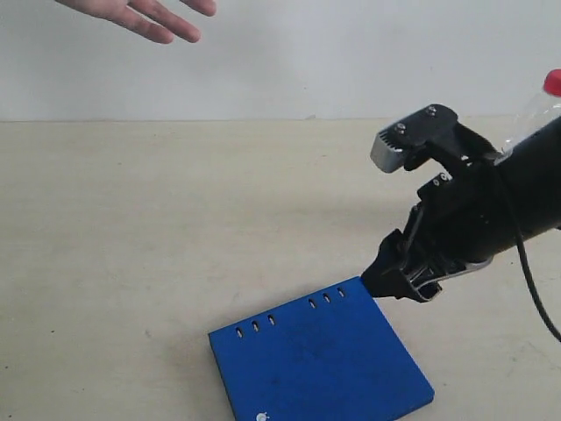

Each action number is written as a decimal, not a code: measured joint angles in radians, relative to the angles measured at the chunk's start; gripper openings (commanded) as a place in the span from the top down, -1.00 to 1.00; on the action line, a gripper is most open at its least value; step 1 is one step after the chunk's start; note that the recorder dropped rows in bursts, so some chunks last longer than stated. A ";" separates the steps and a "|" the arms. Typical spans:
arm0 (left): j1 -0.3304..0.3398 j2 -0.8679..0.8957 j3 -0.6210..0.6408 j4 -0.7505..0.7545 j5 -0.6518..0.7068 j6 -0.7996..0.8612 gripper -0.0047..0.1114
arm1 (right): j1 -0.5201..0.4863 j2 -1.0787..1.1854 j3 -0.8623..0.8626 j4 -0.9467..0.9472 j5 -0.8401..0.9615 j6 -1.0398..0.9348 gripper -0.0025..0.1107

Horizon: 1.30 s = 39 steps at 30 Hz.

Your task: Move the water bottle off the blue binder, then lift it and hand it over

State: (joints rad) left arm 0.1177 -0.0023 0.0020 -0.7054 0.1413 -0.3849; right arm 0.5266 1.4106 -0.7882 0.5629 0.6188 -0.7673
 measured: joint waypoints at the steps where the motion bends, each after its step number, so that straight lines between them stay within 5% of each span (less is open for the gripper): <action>1: 0.000 0.000 0.000 -0.037 0.031 -0.006 0.84 | 0.000 0.000 0.017 -0.011 -0.033 0.026 -0.19; 11: 0.000 0.000 0.000 -0.197 0.303 0.153 0.84 | 0.000 0.116 0.112 -0.036 -0.120 0.226 -0.19; 17: 0.002 0.088 0.000 -0.489 0.485 0.610 0.84 | 0.000 0.166 0.112 0.004 -0.133 0.246 -0.19; 28: 0.002 0.400 0.000 -0.456 0.340 0.912 0.84 | 0.000 0.168 0.089 -0.010 -0.137 0.238 -0.19; 39: 0.002 0.898 -0.081 -1.001 0.621 1.796 0.84 | 0.000 0.168 0.013 -0.088 -0.131 0.237 -0.19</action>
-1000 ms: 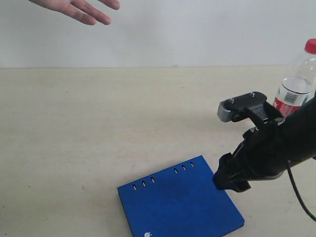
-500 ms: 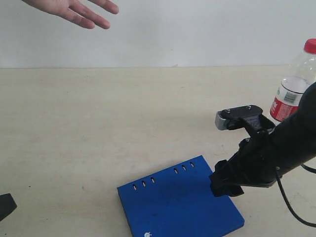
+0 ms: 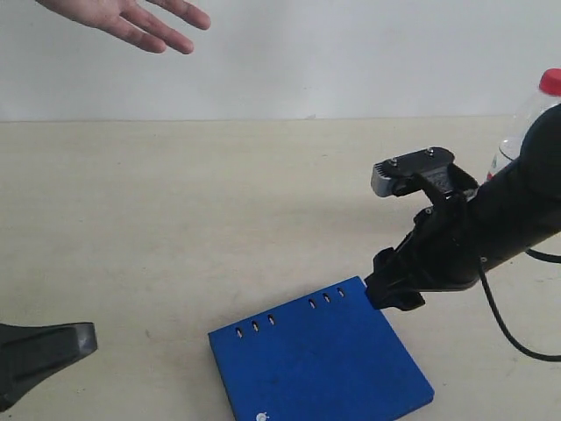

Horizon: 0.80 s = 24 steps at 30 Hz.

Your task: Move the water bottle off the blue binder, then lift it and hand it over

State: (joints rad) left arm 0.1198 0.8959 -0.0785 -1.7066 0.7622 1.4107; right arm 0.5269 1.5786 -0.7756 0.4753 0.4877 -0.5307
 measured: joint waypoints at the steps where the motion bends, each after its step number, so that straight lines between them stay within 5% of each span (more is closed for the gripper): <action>1: 0.000 0.062 -0.008 -0.010 0.026 0.046 0.84 | 0.000 0.000 0.000 -0.012 0.007 0.000 -0.19; 10: 0.000 0.530 -0.087 -0.021 0.070 0.243 0.84 | 0.000 0.007 0.000 -0.083 -0.020 0.145 -0.19; 13: -0.045 0.701 -0.176 -0.028 0.105 0.274 0.83 | 0.000 0.052 -0.002 -0.054 -0.112 0.222 -0.19; 15: -0.107 0.790 -0.236 -0.028 0.107 0.276 0.66 | 0.000 0.079 -0.002 -0.039 -0.100 0.224 -0.19; 19: -0.174 0.922 -0.343 -0.028 0.113 0.277 -0.17 | -0.047 0.089 -0.002 0.029 0.004 0.172 -0.19; 24: -0.179 0.990 -0.445 -0.032 0.204 0.232 -0.26 | -0.186 0.093 -0.002 0.414 0.266 -0.262 -0.19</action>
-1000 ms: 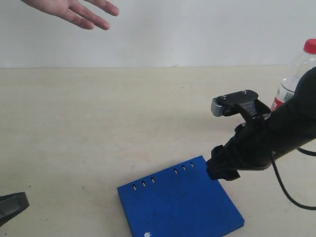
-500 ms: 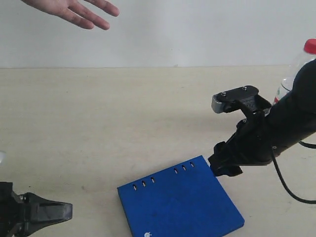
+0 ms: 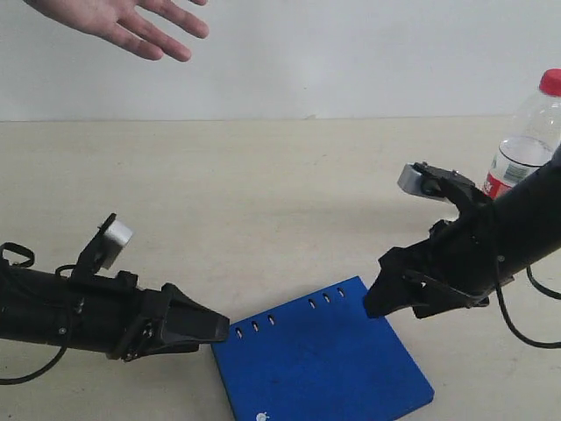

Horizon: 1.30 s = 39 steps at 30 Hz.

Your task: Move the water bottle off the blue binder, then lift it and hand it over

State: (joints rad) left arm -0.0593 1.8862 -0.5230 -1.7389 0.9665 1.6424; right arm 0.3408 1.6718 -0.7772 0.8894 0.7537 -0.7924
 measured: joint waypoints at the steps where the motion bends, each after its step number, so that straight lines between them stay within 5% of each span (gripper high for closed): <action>1: 0.000 0.008 -0.009 -0.002 0.007 -0.004 -0.26 | -0.017 0.005 0.000 0.031 0.007 -0.031 -0.19; 11: 0.000 0.082 -0.027 -0.004 0.006 -0.015 -0.21 | -0.087 0.191 -0.002 0.102 0.100 -0.270 -0.19; 19: 0.000 0.101 -0.027 -0.004 0.004 -0.019 -0.13 | -0.091 0.227 -0.002 0.335 0.378 -0.520 -0.19; 28: 0.000 0.109 -0.028 -0.004 0.075 -0.023 -0.13 | -0.091 0.227 -0.002 0.390 0.432 -0.560 -0.18; 30: 0.000 0.109 -0.029 -0.004 0.090 -0.017 -0.13 | -0.091 0.227 -0.002 0.395 0.427 -0.555 -0.03; 35: 0.000 0.109 -0.035 -0.004 0.112 0.007 -0.13 | -0.091 0.227 -0.002 0.397 0.384 -0.533 0.91; 39: 0.000 0.109 -0.035 -0.004 0.100 0.010 -0.13 | -0.091 0.227 -0.002 0.400 0.394 -0.558 0.96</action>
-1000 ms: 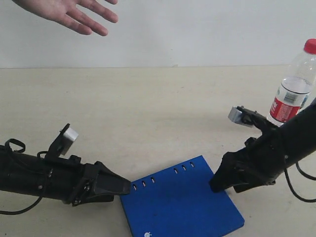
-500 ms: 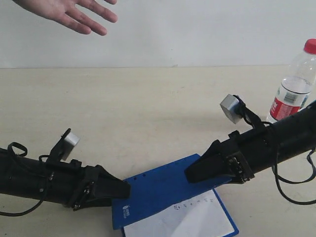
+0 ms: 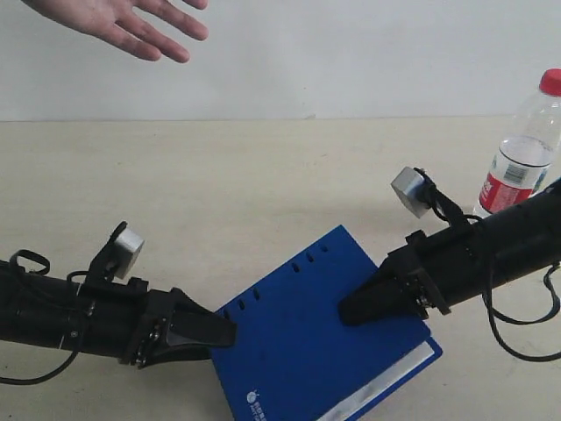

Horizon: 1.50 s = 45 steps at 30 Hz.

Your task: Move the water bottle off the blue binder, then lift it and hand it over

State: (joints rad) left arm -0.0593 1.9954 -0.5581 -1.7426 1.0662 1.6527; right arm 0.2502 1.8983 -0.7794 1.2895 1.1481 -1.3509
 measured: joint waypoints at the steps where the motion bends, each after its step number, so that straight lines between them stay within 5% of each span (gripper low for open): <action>1: 0.000 0.000 0.000 0.000 -0.003 0.001 -0.13 | 0.000 0.000 0.000 0.000 0.003 -0.005 0.96; 20: 0.094 0.000 -0.073 0.000 0.026 0.086 -0.13 | -0.010 -0.224 0.000 -0.262 0.053 0.001 0.96; 33: -0.099 0.000 -0.234 0.131 0.136 0.199 -0.13 | -0.010 -0.230 0.000 -0.266 0.054 0.010 0.96; 45: -0.139 0.000 -0.275 0.170 0.034 0.275 -0.13 | 0.142 -0.234 0.000 -0.276 0.028 0.063 0.96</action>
State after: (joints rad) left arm -0.1988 1.9954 -0.8335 -1.5726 1.1005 1.9278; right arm 0.3918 1.6641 -0.7794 1.0135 1.1760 -1.2877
